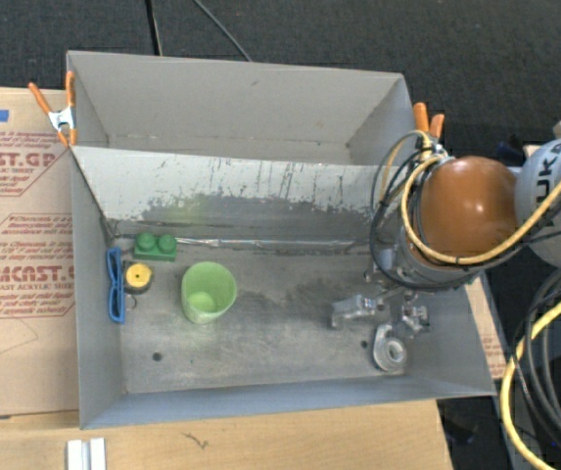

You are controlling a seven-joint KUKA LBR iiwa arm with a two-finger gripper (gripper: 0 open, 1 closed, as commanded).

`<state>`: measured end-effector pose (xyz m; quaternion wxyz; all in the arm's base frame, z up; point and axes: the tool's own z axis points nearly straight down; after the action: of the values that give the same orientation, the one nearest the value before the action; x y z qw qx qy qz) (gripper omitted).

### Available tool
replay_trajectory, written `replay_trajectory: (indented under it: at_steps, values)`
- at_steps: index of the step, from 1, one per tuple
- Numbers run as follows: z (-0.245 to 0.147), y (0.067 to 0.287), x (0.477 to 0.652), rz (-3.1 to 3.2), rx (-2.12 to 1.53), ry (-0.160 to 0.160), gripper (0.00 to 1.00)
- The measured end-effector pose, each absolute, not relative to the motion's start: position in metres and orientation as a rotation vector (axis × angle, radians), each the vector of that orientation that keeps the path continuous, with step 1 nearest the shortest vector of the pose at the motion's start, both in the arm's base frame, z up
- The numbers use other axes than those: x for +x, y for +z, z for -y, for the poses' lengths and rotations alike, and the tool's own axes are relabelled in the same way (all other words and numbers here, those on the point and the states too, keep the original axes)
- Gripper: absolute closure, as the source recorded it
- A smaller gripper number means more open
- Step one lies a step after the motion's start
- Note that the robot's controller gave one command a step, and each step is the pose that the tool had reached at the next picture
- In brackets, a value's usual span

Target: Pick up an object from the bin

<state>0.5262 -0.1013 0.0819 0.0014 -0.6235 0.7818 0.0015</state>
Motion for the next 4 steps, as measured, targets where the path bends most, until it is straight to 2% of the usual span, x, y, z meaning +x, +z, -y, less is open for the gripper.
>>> replay_trajectory:
  at_steps: [1, 2, 3, 4]
  values:
    - [0.1016, 0.0820, 0.5262, -2.454, -1.957, 0.004, 1.00]
    - [0.1014, 0.0819, 0.5262, -2.454, -1.957, 0.005, 0.00]
    - [0.1016, 0.0820, 0.5262, -2.454, -1.957, 0.004, 1.00]
    - [0.1014, 0.0819, 0.5262, -2.454, -1.957, 0.005, 0.00]
